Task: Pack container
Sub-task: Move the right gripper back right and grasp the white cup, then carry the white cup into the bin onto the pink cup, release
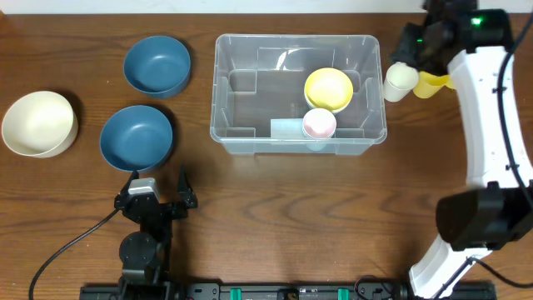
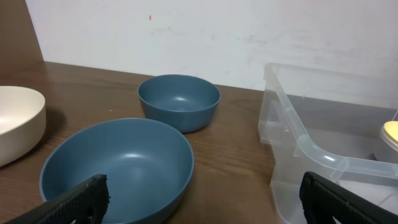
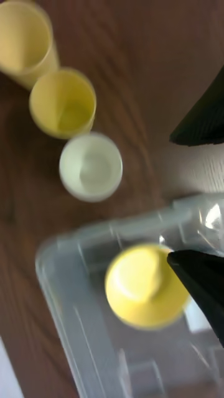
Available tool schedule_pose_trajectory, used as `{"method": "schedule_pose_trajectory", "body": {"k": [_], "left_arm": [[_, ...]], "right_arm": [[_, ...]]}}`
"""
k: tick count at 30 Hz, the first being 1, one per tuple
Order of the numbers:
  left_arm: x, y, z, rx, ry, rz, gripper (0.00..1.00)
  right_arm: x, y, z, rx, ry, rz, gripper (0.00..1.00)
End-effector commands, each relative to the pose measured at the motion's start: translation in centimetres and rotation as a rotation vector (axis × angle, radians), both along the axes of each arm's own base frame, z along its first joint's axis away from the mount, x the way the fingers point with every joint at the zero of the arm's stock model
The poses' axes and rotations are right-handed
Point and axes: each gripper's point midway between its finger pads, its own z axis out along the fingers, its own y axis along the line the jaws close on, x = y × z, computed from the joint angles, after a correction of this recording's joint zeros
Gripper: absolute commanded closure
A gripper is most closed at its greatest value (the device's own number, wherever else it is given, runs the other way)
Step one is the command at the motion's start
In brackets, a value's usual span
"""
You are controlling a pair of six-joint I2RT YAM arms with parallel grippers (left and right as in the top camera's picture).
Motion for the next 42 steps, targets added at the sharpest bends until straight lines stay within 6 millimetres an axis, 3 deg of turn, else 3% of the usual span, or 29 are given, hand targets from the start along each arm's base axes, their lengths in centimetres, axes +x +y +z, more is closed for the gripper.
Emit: {"method": "schedule_pose_trajectory", "body": {"k": [1,8,15,20,26,28,33,39,42], "left_arm": [[-0.1,0.2,-1.8,0.009,0.051,0.015,0.02],[-0.1,0.2,-1.8,0.009,0.051,0.015,0.02],[-0.1,0.2,-1.8,0.009,0.051,0.015,0.02],[-0.1,0.2,-1.8,0.009,0.051,0.015,0.02],[-0.1,0.2,-1.8,0.009,0.051,0.015,0.02],[-0.1,0.2,-1.8,0.009,0.051,0.015,0.02],[-0.1,0.2,-1.8,0.009,0.051,0.015,0.02],[-0.1,0.2,-1.8,0.009,0.051,0.015,0.02],[-0.1,0.2,-1.8,0.009,0.051,0.015,0.02]], "right_arm": [[0.2,-1.6,-5.0,0.041,0.113,-0.086,0.46],[0.6,-4.4,-10.3,0.072,0.222,-0.183,0.48],[1.9,-6.0,-12.5,0.08,0.214,-0.216,0.53],[2.9,-5.6,-14.2,0.105,0.211,-0.209,0.55],[2.7,-4.6,-18.1,0.152,0.291,-0.193,0.59],[2.4,-4.4,-19.0,0.153,0.314,-0.192,0.68],[2.4,-4.5,-18.8,0.151,0.312,-0.193,0.99],[2.0,-4.5,-15.9,0.143,0.277,-0.173,0.99],[1.6,-4.6,-12.6,0.133,0.23,-0.155,0.99]]}}
